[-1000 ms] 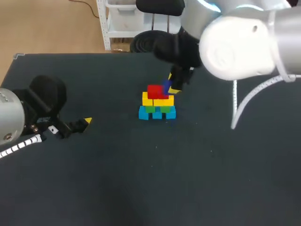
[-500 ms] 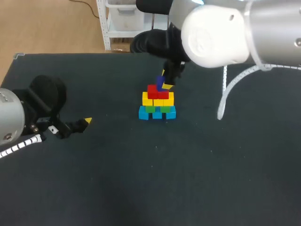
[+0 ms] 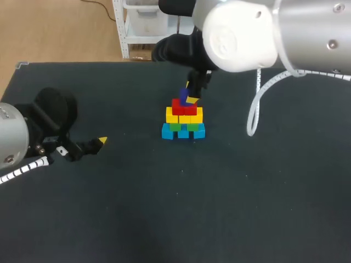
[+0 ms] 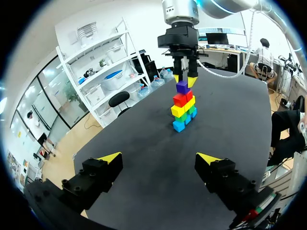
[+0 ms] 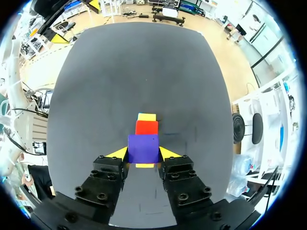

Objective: Place the blue cubes, place green cubes on the blue cubes, place the yellow cubes on the green cubes, then place the red cubes on the yellow cubes, and place purple cube on the red cubes.

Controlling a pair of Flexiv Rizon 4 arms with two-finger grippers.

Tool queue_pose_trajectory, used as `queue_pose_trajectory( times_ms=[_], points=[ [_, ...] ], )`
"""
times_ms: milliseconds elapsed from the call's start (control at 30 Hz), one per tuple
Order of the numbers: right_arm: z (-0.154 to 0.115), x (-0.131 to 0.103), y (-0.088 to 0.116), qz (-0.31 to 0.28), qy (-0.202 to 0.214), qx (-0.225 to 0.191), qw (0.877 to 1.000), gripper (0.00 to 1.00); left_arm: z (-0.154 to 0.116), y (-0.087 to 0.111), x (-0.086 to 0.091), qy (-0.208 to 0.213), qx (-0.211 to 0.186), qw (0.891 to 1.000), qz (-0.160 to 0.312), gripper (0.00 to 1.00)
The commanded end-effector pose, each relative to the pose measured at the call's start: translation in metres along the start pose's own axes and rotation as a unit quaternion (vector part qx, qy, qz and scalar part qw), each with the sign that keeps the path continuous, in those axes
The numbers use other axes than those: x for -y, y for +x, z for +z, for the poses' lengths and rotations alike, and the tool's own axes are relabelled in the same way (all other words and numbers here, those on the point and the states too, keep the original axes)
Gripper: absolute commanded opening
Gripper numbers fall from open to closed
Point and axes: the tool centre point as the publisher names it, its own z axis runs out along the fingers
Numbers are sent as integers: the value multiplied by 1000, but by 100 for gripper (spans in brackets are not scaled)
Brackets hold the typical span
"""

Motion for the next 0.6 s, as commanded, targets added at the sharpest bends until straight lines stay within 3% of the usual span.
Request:
queue_pose_trajectory(
  times_ms=[33,600],
  points=[
    [2,2,-2,0,-3,-1,1000,0,2,0,3,-7,0,1000,-1,100],
    [4,3,-2,3,-3,-3,1000,0,2,0,3,-7,0,1000,-1,100]
  ],
)
